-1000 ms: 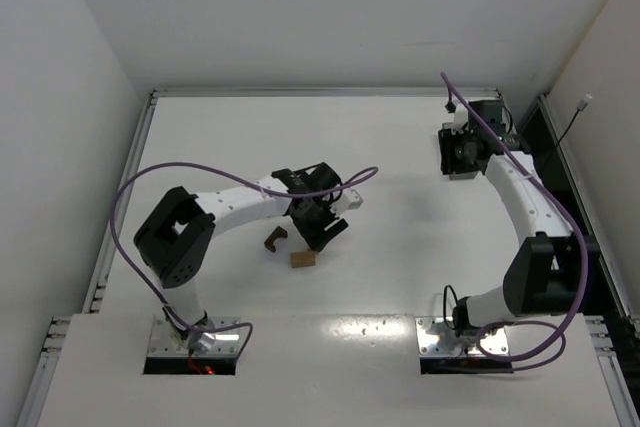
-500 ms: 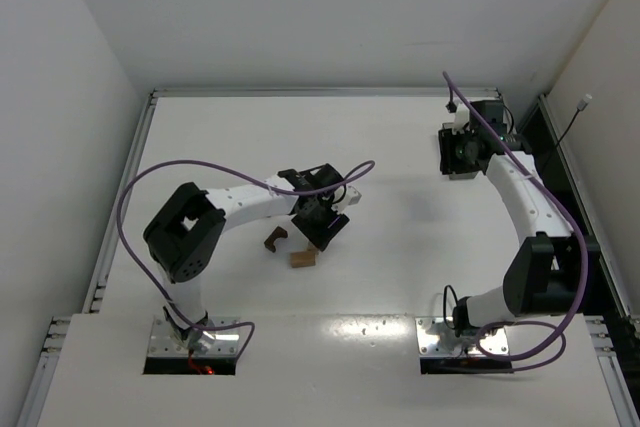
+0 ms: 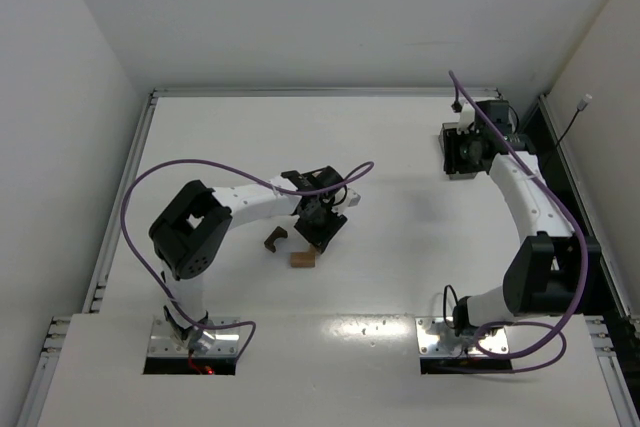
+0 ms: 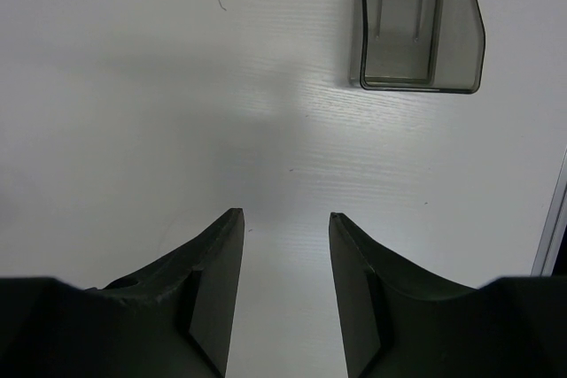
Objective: Build the wood block tower
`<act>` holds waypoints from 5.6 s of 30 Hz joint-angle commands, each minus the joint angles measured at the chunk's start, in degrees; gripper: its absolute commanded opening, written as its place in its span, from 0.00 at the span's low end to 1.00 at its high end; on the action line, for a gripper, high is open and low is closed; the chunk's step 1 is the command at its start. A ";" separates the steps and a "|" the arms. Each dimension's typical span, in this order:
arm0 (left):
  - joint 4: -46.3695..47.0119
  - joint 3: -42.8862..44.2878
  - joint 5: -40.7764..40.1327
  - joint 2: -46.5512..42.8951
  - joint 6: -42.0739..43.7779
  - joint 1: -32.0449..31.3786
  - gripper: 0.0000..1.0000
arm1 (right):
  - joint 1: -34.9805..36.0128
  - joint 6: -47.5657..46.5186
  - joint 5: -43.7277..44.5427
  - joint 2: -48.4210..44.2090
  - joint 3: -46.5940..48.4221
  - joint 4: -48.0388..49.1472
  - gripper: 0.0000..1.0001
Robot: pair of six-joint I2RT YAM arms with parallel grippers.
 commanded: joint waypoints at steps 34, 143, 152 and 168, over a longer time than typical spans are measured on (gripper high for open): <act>-4.54 22.26 -12.54 10.63 -1.09 9.40 0.00 | -0.33 2.34 -5.36 1.73 2.28 0.92 0.40; -10.87 22.45 10.40 11.51 39.34 12.58 0.44 | -0.33 1.82 -9.23 -0.56 -1.32 2.50 0.44; -10.34 22.97 11.02 12.66 38.73 13.10 0.48 | -0.33 1.82 -9.23 0.49 -0.27 2.50 0.44; -9.29 24.73 11.54 13.18 37.06 13.63 0.56 | -0.33 1.29 -9.76 0.50 -0.27 2.50 0.44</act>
